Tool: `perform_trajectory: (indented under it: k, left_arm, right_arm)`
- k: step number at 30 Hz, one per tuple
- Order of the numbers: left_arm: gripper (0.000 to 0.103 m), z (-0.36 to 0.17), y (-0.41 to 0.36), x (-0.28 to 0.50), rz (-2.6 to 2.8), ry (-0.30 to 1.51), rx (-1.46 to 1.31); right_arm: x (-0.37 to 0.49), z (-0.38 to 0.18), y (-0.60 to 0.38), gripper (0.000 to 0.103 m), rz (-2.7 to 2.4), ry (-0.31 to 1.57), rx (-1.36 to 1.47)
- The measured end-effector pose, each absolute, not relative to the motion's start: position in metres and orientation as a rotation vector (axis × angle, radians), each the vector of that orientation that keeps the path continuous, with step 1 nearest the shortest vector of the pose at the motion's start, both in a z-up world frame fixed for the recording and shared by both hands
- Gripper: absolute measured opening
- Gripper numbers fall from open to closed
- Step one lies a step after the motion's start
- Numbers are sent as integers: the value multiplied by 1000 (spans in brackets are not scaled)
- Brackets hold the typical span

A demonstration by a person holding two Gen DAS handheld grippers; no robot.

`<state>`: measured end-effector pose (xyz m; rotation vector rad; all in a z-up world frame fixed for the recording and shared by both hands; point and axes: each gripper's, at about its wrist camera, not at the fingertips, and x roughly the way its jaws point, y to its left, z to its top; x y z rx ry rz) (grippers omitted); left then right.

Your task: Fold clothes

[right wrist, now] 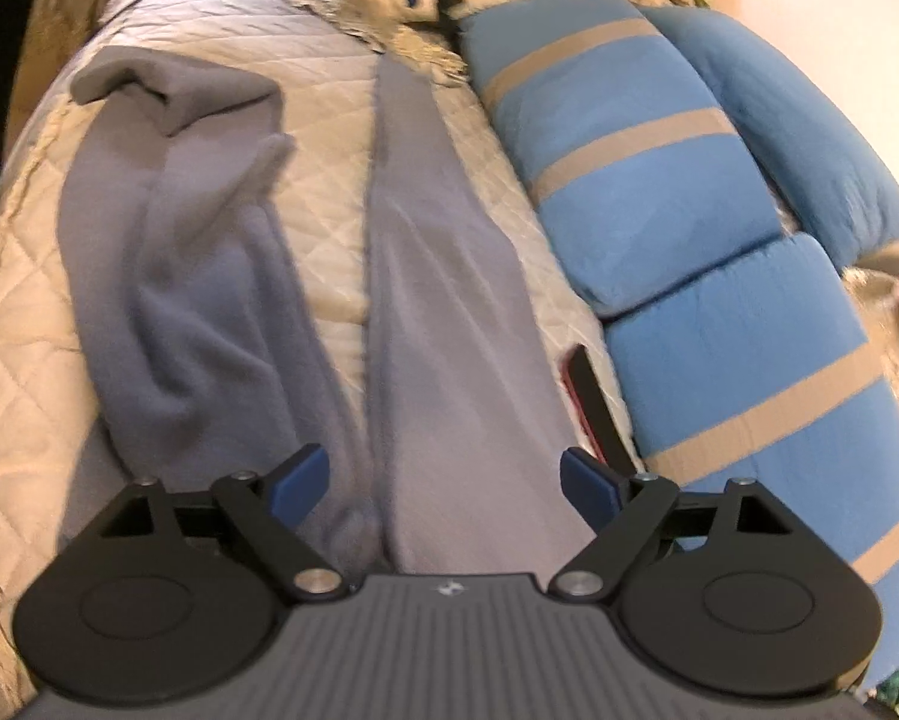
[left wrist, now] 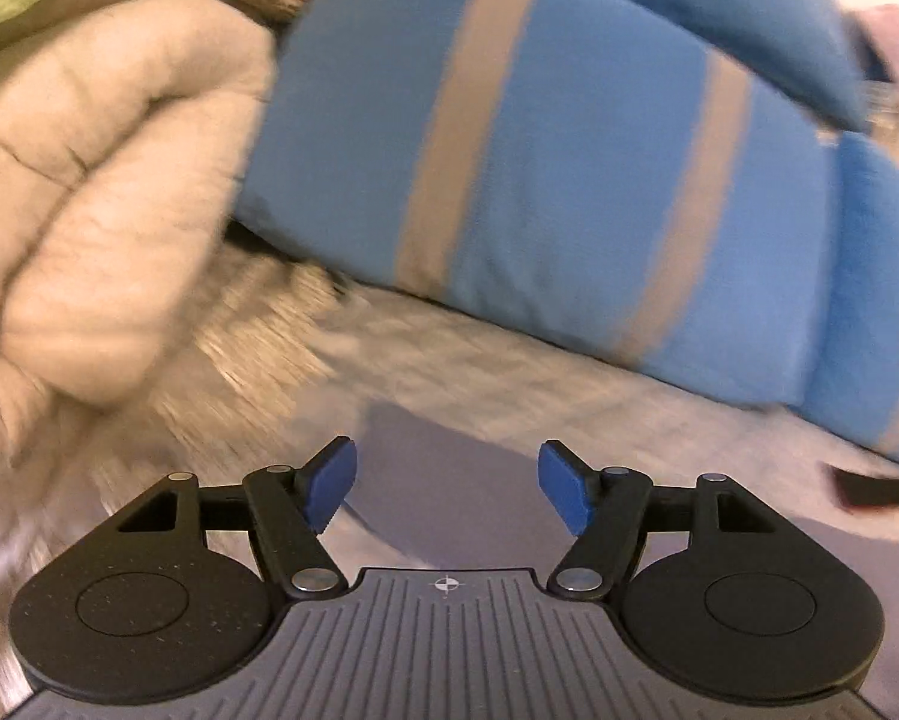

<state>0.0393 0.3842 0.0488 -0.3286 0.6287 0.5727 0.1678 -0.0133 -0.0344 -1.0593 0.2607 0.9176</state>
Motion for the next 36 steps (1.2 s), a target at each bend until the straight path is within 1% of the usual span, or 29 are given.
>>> perform_trajectory:
  k: [4,9,15,20,21,23,27,29,30,34,36]
  left_arm:
    - [66,68,322,28,458,666,-220]
    - [67,91,258,31,309,666,-183]
    - [67,120,199,49,209,612,-150]
    - [70,126,161,55,177,584,-161]
    - [71,125,155,54,178,583,-163]
    - [79,121,144,50,187,582,-161]
    - [82,105,114,31,224,542,-127]
    - [87,93,101,25,215,519,-118]
    - [87,86,95,24,207,517,-113]
    - [96,53,74,24,177,540,-30]
    - [96,37,66,19,177,529,21]
  right_arm:
    - [196,-22,-39,92,862,354,-902]
    - [221,-18,-60,94,814,463,-721]
    - [233,-12,-66,100,732,461,-646]
    - [244,-6,-72,102,654,490,-533]
    - [245,-7,-73,102,651,500,-520]
    - [244,-8,-75,102,653,508,-530]
    - [241,-4,-81,103,618,485,-555]
    - [241,0,-87,103,594,478,-534]
    - [241,1,-89,103,579,484,-521]
    - [239,2,-96,103,558,520,-476]
    - [237,2,-97,103,560,529,-469]
